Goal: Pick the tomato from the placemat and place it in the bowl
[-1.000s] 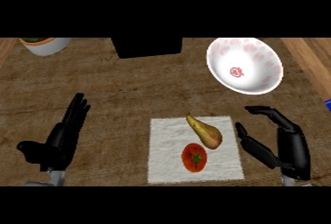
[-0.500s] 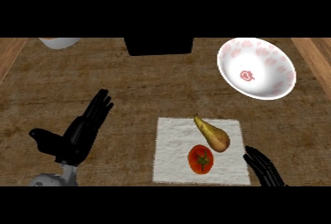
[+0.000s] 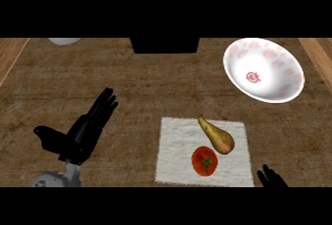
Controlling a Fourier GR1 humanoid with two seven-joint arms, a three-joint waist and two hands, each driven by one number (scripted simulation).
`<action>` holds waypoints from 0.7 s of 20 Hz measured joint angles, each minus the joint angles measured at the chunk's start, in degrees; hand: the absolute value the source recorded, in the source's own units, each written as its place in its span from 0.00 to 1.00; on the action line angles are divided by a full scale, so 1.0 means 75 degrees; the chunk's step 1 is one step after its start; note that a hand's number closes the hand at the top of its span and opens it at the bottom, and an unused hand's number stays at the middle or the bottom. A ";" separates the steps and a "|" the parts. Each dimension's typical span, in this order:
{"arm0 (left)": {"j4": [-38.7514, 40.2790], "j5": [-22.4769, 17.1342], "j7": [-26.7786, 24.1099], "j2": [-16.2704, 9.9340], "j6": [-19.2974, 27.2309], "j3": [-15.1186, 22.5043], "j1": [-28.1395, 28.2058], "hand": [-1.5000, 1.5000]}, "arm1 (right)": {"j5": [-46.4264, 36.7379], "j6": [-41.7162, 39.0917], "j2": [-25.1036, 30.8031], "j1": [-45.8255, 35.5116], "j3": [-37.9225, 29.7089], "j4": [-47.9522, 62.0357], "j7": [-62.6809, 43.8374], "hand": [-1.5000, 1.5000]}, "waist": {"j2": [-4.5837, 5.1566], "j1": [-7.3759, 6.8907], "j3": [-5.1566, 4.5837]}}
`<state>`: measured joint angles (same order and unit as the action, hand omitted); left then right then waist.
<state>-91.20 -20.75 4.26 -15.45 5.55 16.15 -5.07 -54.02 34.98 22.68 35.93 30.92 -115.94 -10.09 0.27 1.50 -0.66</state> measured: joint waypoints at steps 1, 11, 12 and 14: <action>-0.0023 -0.0007 0.0050 0.0014 -0.0009 0.0015 -0.0060 0.50 | -0.0327 -0.0322 -0.0111 0.0053 0.0076 -0.0166 -0.0409 0.00 | 0.0006 -0.0037 0.0003; 0.0110 0.0072 0.0277 0.0288 -0.0006 0.0131 -0.0396 0.50 | -0.2792 -0.4173 -0.2089 -0.0946 0.1254 -0.1107 -0.4397 0.00 | 0.0008 -0.0259 0.0053; 0.0035 0.0039 0.0258 0.0258 -0.0069 0.0116 -0.0275 0.50 | -0.2903 -0.4469 -0.2288 -0.1159 0.1355 -0.1023 -0.4735 0.00 | 0.0001 -0.0274 0.0057; -0.0073 0.0024 0.0393 0.0236 -0.0073 0.0040 -0.0292 0.50 | -0.2986 -0.5075 -0.2569 -0.1661 0.1487 -0.0924 -0.5385 0.00 | -0.0008 -0.0275 0.0066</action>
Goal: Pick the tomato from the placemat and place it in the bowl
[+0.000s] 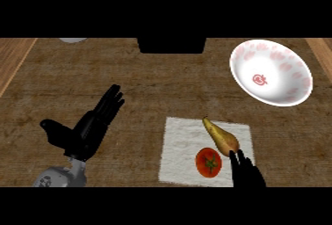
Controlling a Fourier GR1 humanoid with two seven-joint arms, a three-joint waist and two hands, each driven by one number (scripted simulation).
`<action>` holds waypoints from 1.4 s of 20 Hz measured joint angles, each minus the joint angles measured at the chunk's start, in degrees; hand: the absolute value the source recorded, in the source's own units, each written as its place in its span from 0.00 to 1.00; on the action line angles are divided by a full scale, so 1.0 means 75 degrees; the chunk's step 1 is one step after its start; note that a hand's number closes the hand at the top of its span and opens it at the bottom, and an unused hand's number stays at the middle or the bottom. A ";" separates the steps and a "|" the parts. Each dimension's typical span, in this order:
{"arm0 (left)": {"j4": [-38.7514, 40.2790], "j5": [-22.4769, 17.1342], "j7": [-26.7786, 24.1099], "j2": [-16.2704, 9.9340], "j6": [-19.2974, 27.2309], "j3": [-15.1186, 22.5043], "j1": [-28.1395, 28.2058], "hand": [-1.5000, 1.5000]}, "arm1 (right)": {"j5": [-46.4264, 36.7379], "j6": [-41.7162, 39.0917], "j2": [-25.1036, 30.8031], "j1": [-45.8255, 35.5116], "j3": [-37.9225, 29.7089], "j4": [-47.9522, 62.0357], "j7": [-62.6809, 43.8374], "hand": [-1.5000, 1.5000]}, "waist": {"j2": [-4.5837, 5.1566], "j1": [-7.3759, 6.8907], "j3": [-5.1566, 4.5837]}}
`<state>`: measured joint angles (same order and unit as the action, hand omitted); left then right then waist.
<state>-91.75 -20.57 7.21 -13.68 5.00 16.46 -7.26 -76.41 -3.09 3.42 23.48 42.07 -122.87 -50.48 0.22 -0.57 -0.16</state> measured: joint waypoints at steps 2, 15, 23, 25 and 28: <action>0.0067 0.0060 -0.0060 0.0060 -0.0038 -0.0017 0.0007 0.50 | 0.0153 -0.0478 -0.0062 -0.0456 -0.0090 0.0147 -0.0418 0.00 | -0.0004 0.0009 0.0005; 0.0627 0.0470 -0.0140 0.0535 -0.0446 -0.0437 -0.0166 0.50 | 0.0826 -0.0888 -0.0395 -0.1895 -0.0433 0.1589 -0.0929 0.00 | -0.0028 0.0077 0.0020; 0.0363 0.0700 -0.0032 0.0667 -0.0680 -0.0633 0.0060 0.50 | 0.0815 -0.0311 -0.0418 -0.2164 -0.0396 0.2431 -0.1014 0.00 | -0.0032 0.0073 0.0021; 0.0385 0.0796 0.0037 0.0768 -0.0648 -0.0662 -0.0037 0.50 | 0.0842 -0.0183 -0.0402 -0.2258 -0.0436 0.2533 -0.0993 0.00 | -0.0032 0.0077 0.0021; 0.0277 0.0815 0.0082 0.0741 -0.0811 -0.0793 0.0081 0.50 | 0.0907 -0.0036 -0.0351 -0.2267 -0.0623 0.2674 -0.0908 0.00 | -0.0033 0.0078 0.0022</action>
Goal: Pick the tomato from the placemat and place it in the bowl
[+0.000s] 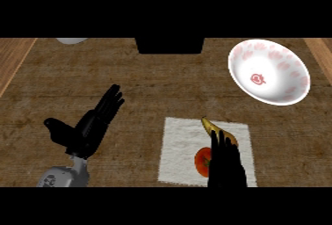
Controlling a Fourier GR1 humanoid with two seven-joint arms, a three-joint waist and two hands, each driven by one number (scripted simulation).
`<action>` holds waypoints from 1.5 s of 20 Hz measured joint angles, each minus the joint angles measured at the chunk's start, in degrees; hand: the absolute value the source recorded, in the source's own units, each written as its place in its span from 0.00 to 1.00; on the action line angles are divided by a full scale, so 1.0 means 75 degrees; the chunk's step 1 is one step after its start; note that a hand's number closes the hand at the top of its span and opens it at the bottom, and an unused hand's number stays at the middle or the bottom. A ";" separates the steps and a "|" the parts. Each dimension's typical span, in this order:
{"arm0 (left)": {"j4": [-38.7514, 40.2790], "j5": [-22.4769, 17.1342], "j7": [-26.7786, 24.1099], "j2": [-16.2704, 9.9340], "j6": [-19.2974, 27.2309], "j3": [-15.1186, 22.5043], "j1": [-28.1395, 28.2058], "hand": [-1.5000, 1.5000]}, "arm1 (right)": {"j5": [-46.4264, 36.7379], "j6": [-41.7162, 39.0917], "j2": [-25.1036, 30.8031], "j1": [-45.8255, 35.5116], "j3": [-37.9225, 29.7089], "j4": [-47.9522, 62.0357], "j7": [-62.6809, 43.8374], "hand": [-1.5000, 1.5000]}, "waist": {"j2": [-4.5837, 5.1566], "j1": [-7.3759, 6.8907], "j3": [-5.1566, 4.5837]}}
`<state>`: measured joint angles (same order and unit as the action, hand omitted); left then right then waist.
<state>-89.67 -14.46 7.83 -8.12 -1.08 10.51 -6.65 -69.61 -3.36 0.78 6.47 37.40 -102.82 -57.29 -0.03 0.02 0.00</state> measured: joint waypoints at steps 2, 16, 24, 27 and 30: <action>0.0042 0.0006 0.0028 0.0040 -0.0088 -0.0090 -0.0031 0.50 | 0.0001 0.0113 0.0032 0.0010 -0.0013 0.0084 0.0028 0.00 | 0.0001 0.0004 0.0001; 0.0301 0.0348 -0.0026 0.0379 -0.0351 -0.0399 -0.0102 0.50 | 0.0089 0.1355 0.0047 -0.0298 -0.0343 0.1188 0.0691 1.00 | -0.0042 0.0020 -0.0038; 0.0034 0.0318 0.0217 0.0418 -0.0470 -0.0511 -0.0036 0.50 | -0.0097 0.1803 0.0140 -0.0610 -0.0396 0.1555 0.1167 1.00 | -0.0102 0.0027 -0.0082; -0.0013 0.0413 0.0245 0.0487 -0.0423 -0.0483 -0.0050 0.50 | -0.0160 0.1768 0.0171 -0.0763 -0.0468 0.1648 0.1293 1.00 | -0.0109 0.0026 -0.0088; -0.0076 0.0424 0.0204 0.0485 -0.0487 -0.0472 0.0061 0.50 | -0.0160 0.1620 0.0099 -0.1173 -0.0497 0.1974 0.0946 1.00 | -0.0121 -0.0001 -0.0105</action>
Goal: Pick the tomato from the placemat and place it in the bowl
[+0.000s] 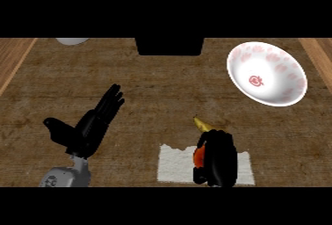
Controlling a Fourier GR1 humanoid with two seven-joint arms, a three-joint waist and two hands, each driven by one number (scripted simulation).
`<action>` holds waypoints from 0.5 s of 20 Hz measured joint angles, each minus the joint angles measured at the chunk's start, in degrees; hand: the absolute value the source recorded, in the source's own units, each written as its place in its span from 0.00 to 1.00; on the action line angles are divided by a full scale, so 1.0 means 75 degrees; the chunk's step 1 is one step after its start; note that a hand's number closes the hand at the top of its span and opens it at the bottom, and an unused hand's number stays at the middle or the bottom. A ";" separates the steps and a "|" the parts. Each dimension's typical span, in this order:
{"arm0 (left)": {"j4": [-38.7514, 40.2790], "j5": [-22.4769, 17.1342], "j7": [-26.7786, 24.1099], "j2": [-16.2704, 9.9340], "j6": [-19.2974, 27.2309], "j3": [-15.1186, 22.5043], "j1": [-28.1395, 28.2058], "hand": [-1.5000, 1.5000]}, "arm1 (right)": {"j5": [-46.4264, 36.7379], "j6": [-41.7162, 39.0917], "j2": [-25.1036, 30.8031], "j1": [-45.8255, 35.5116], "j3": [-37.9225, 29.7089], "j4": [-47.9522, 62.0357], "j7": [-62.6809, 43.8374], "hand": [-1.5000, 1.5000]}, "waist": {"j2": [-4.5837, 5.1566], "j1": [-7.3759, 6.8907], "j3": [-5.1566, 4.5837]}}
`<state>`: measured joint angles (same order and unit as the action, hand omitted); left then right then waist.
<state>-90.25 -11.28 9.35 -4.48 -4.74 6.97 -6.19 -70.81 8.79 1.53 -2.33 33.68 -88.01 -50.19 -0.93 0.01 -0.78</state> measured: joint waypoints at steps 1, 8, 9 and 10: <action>-0.0012 -0.0023 0.0049 -0.0006 -0.0001 -0.0022 -0.0038 0.50 | 0.0175 -0.0257 -0.0008 -0.0288 -0.0169 0.0133 -0.0114 1.00 | 0.0005 -0.0024 -0.0004; 0.0093 0.0029 -0.0008 0.0070 -0.0112 0.0120 -0.0121 0.50 | 0.1424 -0.1615 -0.0079 -0.2867 -0.1291 0.2056 -0.0940 1.00 | 0.0118 -0.0280 0.0033; 0.0089 0.0018 0.0024 0.0051 -0.0120 0.0090 -0.0153 0.50 | 0.1502 -0.1631 -0.0101 -0.3219 -0.1317 0.2443 -0.1000 1.00 | 0.0127 -0.0273 0.0047; 0.0039 0.0040 0.0075 0.0079 -0.0080 0.0109 -0.0169 0.50 | 0.1563 -0.1575 -0.0117 -0.3557 -0.1306 0.2843 -0.1087 1.00 | 0.0138 -0.0276 0.0060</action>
<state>-89.95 -10.99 9.92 -3.89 -5.34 7.79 -7.46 -59.09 -3.02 0.65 -29.00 23.88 -66.68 -58.34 0.10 -2.06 -0.33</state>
